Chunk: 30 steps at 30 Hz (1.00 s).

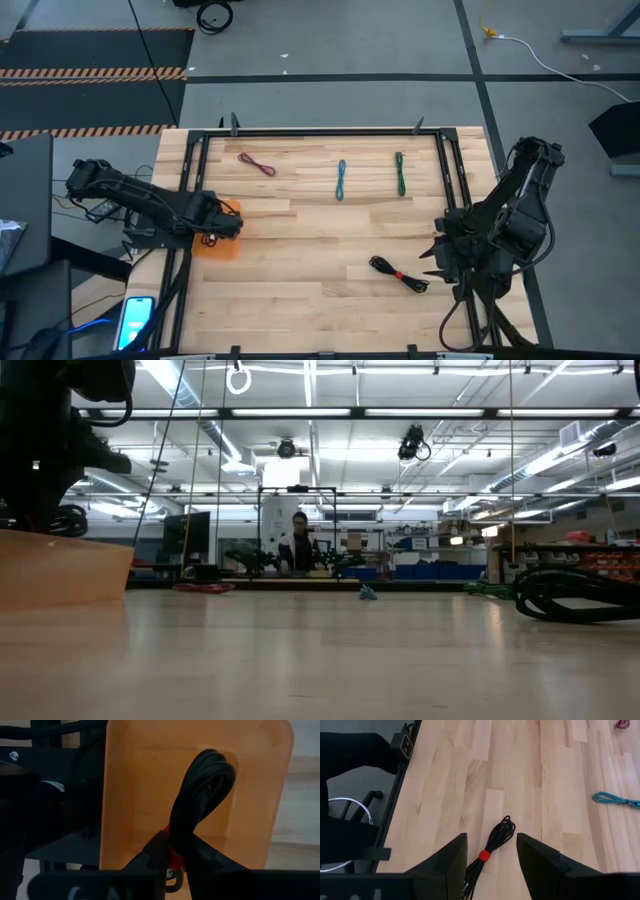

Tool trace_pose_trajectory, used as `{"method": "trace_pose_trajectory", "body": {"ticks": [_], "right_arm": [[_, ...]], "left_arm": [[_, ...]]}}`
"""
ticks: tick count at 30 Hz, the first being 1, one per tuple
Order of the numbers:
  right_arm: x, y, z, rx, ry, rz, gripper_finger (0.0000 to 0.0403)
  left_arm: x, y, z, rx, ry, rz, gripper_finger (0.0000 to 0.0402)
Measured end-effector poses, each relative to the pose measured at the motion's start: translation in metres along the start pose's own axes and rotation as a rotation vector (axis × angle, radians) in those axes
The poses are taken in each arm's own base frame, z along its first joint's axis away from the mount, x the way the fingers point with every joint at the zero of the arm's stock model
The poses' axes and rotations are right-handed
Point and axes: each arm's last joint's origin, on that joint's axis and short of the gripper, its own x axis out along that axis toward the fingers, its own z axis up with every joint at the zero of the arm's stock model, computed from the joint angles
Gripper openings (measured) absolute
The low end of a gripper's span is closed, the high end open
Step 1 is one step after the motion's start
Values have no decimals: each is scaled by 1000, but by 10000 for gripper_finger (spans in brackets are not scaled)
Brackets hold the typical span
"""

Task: Pick and place USB-C Cables
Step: Put the left black USB cable into the orange bin

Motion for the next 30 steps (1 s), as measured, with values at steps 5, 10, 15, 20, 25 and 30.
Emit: {"method": "trace_pose_trajectory", "body": {"ticks": [5, 10, 15, 20, 25, 30], "right_arm": [[-1, 1, -1, -6, -1, 5, 178], [-1, 1, -1, 2, -1, 6, 178], [-1, 1, -1, 3, -1, 5, 178], [-1, 2, -1, 3, -1, 5, 178], [-1, 2, -2, -2, -1, 8, 178], [-2, 2, -2, -1, -2, 8, 178]], "left_arm": [[0, 0, 0, 4, 0, 0, 49], [0, 0, 0, 4, 0, 1, 49], [0, 0, 0, 4, 0, 1, 50], [0, 0, 0, -3, 0, 1, 51], [0, 0, 0, -4, 0, 1, 51], [0, 0, 0, -3, -1, 2, 52]]}}
